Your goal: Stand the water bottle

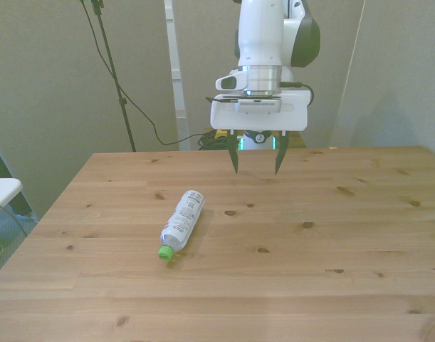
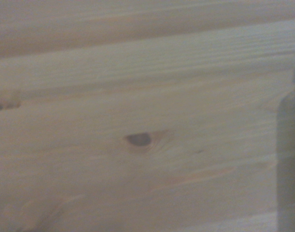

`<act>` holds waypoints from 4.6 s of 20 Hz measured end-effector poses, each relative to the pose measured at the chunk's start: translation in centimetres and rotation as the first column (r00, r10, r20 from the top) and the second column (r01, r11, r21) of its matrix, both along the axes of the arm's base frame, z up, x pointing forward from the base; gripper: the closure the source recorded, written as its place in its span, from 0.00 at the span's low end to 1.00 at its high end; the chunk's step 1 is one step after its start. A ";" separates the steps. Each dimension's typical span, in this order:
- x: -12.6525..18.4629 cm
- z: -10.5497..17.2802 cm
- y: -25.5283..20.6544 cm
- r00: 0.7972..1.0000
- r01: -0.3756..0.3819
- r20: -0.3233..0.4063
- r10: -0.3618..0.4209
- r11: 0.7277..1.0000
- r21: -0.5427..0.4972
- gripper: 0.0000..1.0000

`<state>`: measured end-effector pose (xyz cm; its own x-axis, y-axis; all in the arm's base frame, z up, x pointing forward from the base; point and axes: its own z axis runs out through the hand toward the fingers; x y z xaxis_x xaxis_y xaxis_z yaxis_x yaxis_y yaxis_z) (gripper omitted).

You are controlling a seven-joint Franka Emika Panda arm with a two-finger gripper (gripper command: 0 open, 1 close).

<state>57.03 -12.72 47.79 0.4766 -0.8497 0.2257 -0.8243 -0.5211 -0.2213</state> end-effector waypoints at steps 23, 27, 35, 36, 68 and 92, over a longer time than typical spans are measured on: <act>8.7 -5.1 -12.7 0.988 0.152 -0.027 -0.153 0.987 -0.059 0.00; 9.1 -7.4 -14.0 0.984 0.170 -0.048 -0.172 0.984 -0.059 0.00; 10.1 -9.6 -14.8 0.982 0.178 -0.051 -0.181 0.982 -0.057 0.00; 10.2 -9.8 -14.8 0.982 0.178 -0.053 -0.181 0.982 -0.056 0.00; 11.1 -11.9 -13.8 0.984 0.169 -0.058 -0.171 0.985 -0.030 1.00; 6.9 6.1 8.7 0.934 -0.007 0.355 0.048 0.993 -0.118 1.00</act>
